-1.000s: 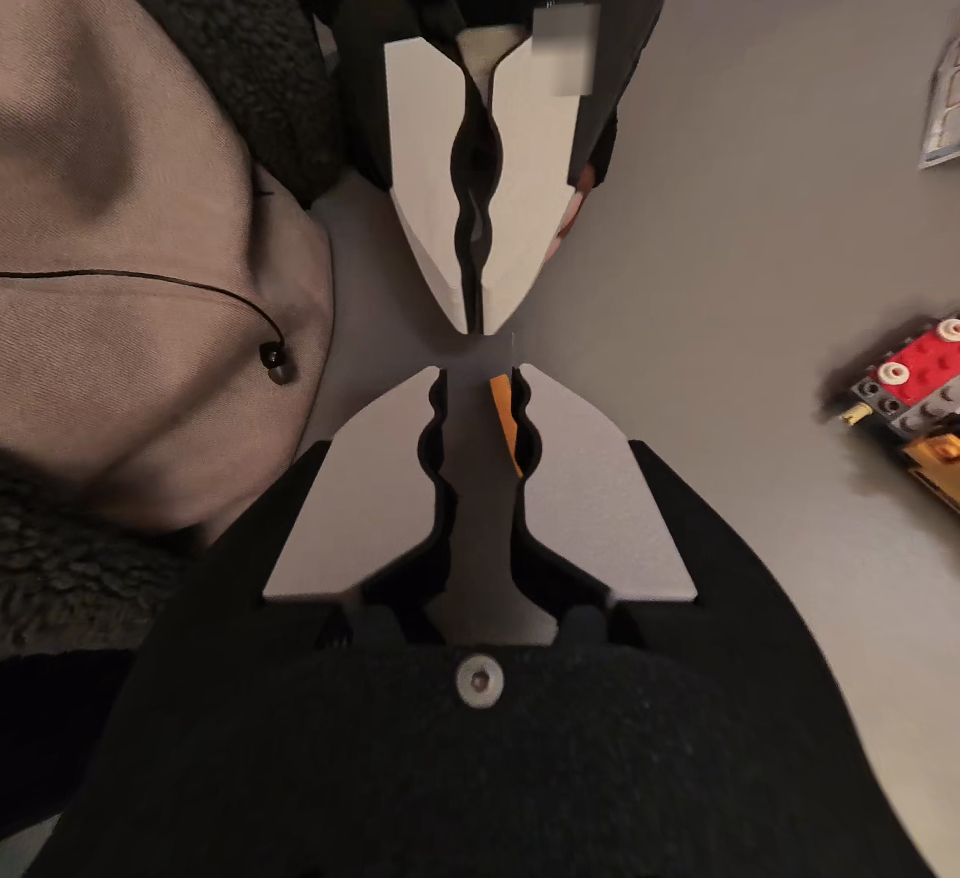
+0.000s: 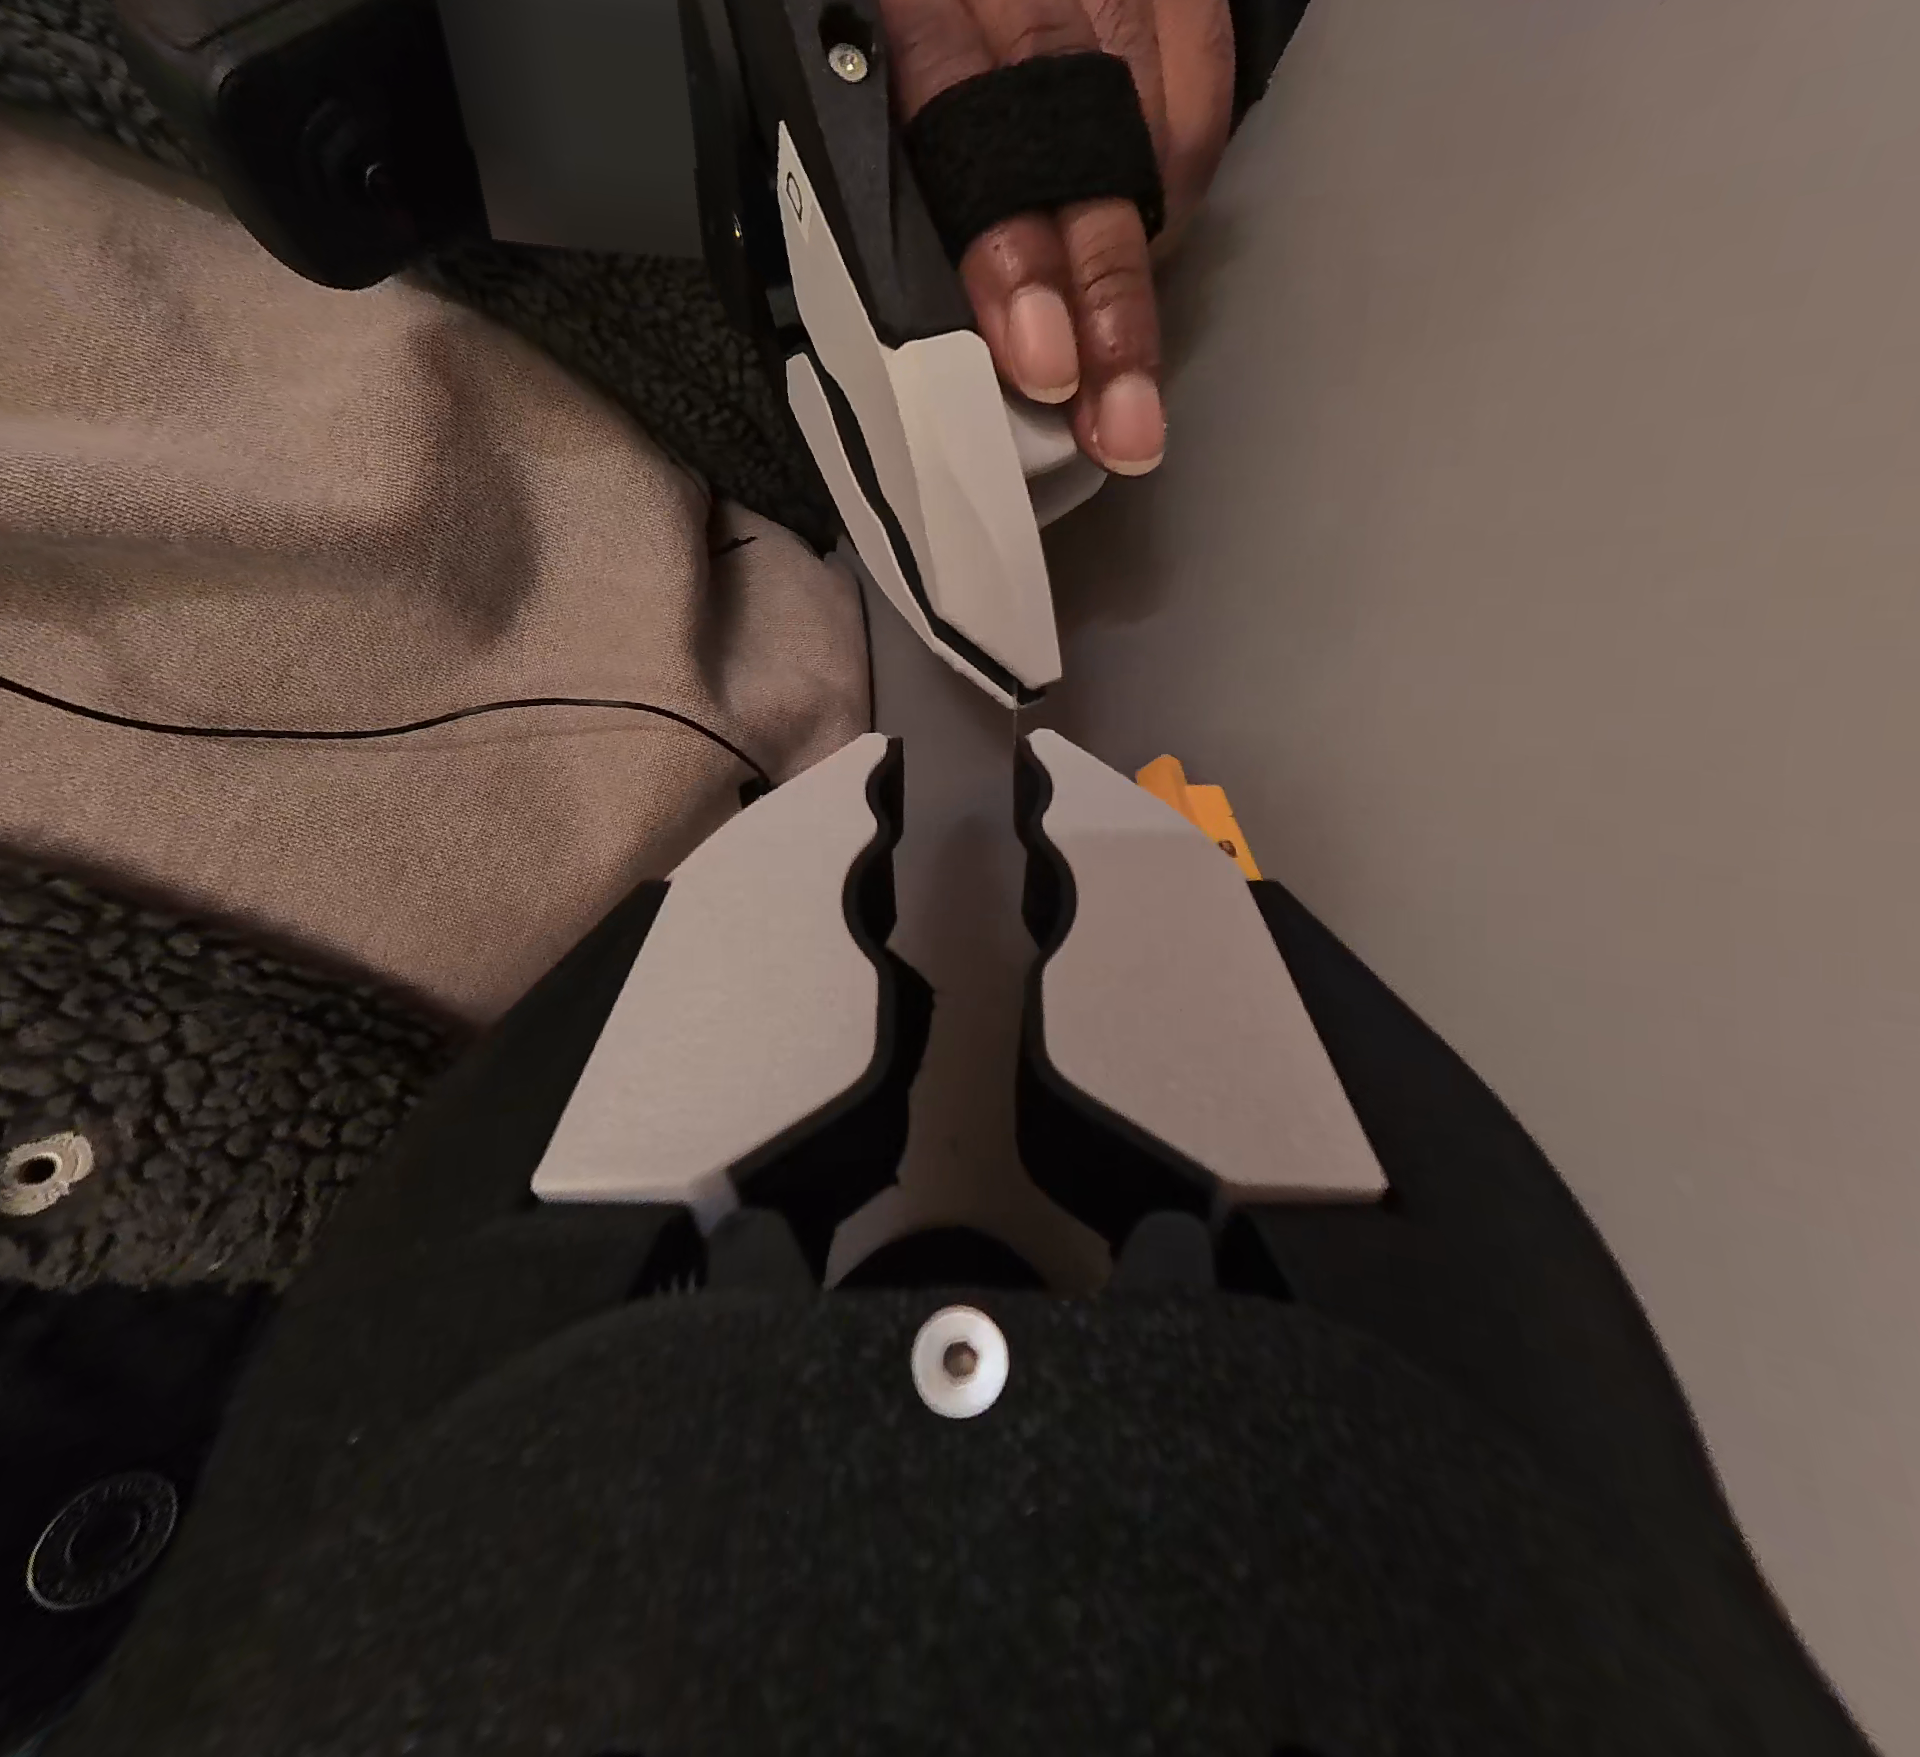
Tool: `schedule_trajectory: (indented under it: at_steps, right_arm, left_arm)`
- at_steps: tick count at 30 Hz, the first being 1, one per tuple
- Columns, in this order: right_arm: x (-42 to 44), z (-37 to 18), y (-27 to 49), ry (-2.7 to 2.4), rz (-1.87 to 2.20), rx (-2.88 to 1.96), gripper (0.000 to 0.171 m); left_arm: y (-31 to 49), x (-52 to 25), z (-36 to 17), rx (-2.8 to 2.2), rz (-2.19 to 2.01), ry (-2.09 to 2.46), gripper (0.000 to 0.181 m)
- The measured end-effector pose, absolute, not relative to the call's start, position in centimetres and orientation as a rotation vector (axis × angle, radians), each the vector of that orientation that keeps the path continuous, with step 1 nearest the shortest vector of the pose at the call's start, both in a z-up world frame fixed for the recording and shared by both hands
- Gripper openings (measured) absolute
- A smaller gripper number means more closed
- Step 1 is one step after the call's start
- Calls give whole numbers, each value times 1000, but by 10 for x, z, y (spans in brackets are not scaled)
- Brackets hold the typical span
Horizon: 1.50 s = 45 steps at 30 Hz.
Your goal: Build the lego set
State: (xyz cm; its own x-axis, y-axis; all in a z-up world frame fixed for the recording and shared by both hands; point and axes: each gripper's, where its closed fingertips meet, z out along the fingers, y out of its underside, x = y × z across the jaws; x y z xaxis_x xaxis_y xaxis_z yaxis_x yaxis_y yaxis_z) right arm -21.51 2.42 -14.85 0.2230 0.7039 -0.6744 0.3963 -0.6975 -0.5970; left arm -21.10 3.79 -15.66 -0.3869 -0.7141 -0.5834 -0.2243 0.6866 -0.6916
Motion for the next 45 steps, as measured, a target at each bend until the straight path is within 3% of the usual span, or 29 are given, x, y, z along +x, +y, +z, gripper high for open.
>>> schedule_trajectory:
  at_steps: [19,27,45]
  right_arm:
    - [-216,-149,26,-1063,1397,-2168,24]
    - [-201,-159,36,-1217,911,-2095,25]
    - [-188,-197,38,-1612,498,-1962,29]
  left_arm:
    - [33,-213,-145,-884,-940,1895,2]
    - [38,-213,-153,-1144,-1157,1904,6]
    - [40,-209,-177,-1636,-1149,1802,9]
